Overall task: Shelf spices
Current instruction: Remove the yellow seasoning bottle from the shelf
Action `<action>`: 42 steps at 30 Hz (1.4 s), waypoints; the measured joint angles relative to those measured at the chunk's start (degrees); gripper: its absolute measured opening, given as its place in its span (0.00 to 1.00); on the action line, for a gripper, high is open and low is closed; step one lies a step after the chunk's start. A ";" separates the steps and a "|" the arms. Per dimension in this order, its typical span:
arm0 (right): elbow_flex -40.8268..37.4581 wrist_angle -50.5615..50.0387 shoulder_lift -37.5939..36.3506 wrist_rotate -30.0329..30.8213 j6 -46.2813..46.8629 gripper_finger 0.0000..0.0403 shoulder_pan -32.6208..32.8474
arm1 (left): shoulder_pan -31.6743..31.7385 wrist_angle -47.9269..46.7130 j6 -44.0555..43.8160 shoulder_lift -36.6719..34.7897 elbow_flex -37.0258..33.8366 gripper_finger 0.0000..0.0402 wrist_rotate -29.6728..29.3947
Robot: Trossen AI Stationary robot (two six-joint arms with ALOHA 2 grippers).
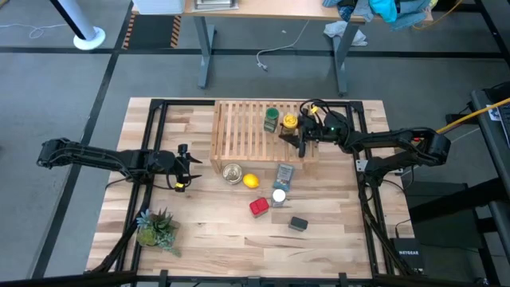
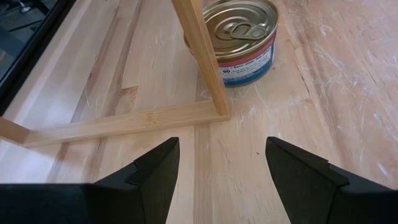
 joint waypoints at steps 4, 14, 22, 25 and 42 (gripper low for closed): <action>0.08 0.05 -0.09 -0.52 0.05 0.53 0.12 | 0.00 -0.01 0.00 0.00 0.00 0.58 -0.01; -1.78 -3.48 -6.15 6.15 -0.38 0.54 4.37 | 0.00 0.00 0.01 0.00 0.00 0.58 0.01; -4.06 -19.83 -19.98 16.20 -1.87 0.52 10.03 | 0.00 -0.01 0.00 -0.02 0.00 0.58 0.00; -6.22 -21.76 -25.74 21.68 -1.90 0.52 13.67 | 0.00 0.00 0.02 -0.01 0.00 0.58 0.01; -17.78 -16.60 -37.29 49.98 2.74 0.53 42.96 | 0.00 -0.02 0.00 -0.02 -0.02 0.58 0.01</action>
